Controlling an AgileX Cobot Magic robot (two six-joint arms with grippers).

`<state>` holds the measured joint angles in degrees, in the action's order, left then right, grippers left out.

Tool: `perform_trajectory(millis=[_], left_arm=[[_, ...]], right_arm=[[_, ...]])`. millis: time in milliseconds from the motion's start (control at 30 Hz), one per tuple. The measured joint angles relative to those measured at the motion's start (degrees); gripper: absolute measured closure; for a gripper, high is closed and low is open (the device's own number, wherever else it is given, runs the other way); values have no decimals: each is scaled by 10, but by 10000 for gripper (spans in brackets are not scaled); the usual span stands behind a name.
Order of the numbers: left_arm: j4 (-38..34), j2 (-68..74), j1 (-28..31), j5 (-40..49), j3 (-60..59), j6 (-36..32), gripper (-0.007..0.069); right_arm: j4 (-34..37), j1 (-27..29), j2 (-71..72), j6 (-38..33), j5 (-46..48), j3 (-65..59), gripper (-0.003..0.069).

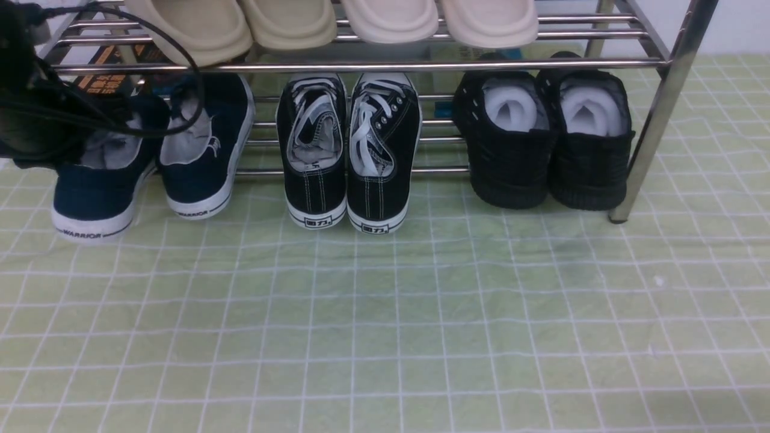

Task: Take the shoes off the shelf with your hand from the green coffee tablecloth.
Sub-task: 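Set the held shoe down on the floor in front of the rack with the left gripper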

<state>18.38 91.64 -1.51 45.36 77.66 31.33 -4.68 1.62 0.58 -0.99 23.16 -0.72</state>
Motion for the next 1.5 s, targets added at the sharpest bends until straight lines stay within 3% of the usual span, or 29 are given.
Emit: perform_trajectory(millis=[300, 567, 733, 967, 1133, 1500], left_arm=[[-37, -148, 0, 193, -6, -82, 580], [-42, -272, 1, 214, -105, -66, 580], [-68, -325, 1, 146, -246, -61, 580], [-71, -334, 1, -75, -396, -54, 580], [-70, -334, 1, -179, -452, -39, 580], [-69, -330, 1, -218, -500, -30, 578]], right_arm=[[0, 0, 0, 0, 0, 0, 422], [0, 0, 0, 0, 0, 0, 422], [0, 0, 0, 0, 0, 0, 422], [0, 0, 0, 0, 0, 0, 422], [0, 0, 0, 0, 0, 0, 422], [0, 0, 0, 0, 0, 0, 422]])
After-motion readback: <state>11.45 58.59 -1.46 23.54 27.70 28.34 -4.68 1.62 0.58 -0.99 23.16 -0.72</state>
